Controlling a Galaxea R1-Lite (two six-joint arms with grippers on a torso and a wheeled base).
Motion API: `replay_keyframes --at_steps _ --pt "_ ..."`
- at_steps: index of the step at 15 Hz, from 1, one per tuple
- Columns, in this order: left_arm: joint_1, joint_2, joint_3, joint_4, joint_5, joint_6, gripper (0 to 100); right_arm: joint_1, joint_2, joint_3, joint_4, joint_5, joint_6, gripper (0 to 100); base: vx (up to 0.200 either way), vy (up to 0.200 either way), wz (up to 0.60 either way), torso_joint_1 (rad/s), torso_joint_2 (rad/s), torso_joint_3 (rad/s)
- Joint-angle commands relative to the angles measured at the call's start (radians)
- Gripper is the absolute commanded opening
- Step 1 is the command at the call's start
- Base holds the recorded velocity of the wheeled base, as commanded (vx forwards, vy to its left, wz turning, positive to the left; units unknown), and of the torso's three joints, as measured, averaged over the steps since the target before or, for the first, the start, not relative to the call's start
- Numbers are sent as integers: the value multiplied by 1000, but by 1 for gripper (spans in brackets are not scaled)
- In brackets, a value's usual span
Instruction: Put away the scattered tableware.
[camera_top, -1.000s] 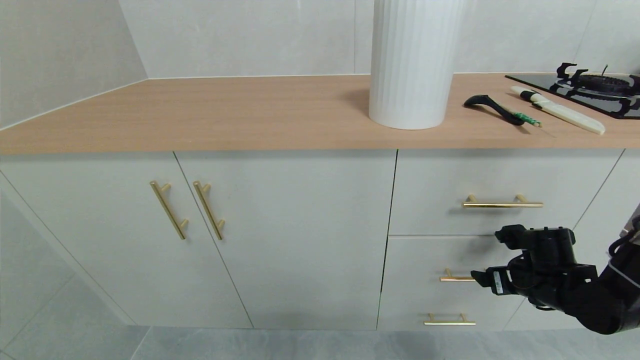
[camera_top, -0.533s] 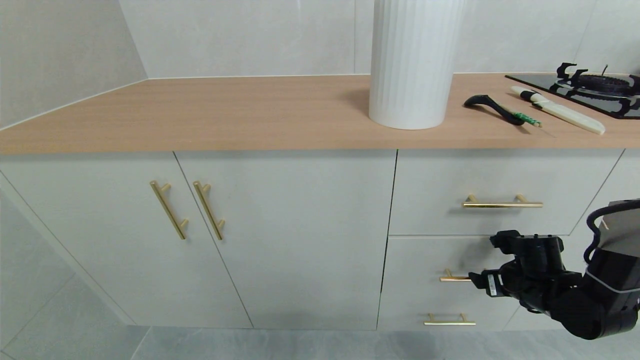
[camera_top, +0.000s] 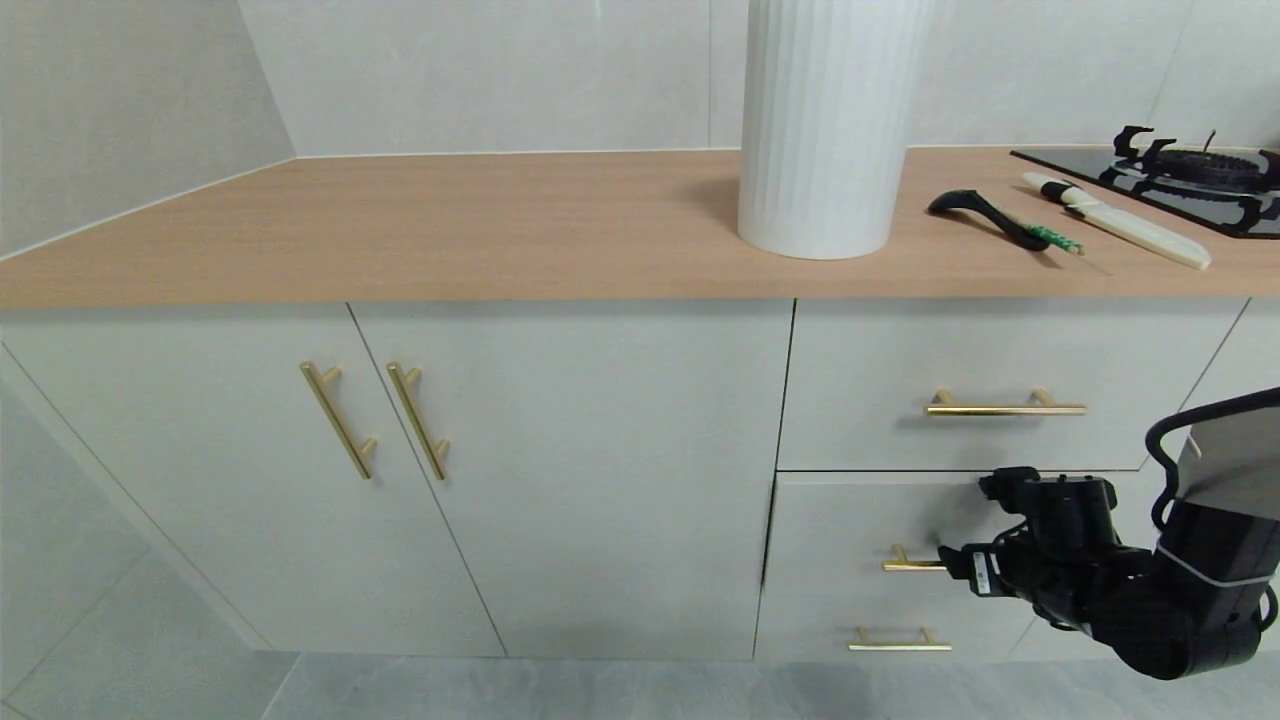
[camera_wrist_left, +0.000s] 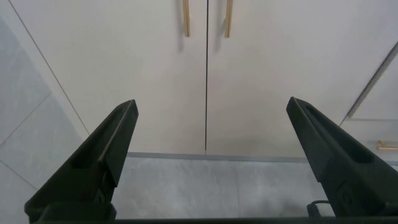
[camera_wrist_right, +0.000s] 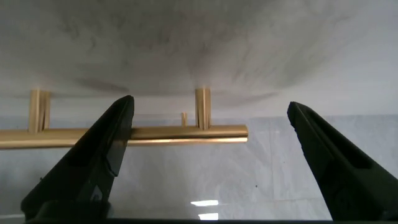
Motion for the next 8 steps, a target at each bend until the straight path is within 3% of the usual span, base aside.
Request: replay_keyframes --at_steps 1,4,6,7,8 --pt "0 2 0 0 -1 -1 100 1 -8 20 3 1 -16 100 0 0 0 0 0 0" --pt "0 2 0 0 1 1 100 1 -71 65 8 4 -57 100 0 0 0 0 0 0" --pt "0 2 0 0 1 1 100 1 -285 82 226 38 -66 100 0 0 0 0 0 0" --pt "0 2 0 0 1 -1 100 1 -417 68 388 104 -65 100 0 0 0 0 0 0" --pt "0 2 -2 0 -1 -1 100 1 -463 54 451 127 -65 100 0 0 0 0 0 0"
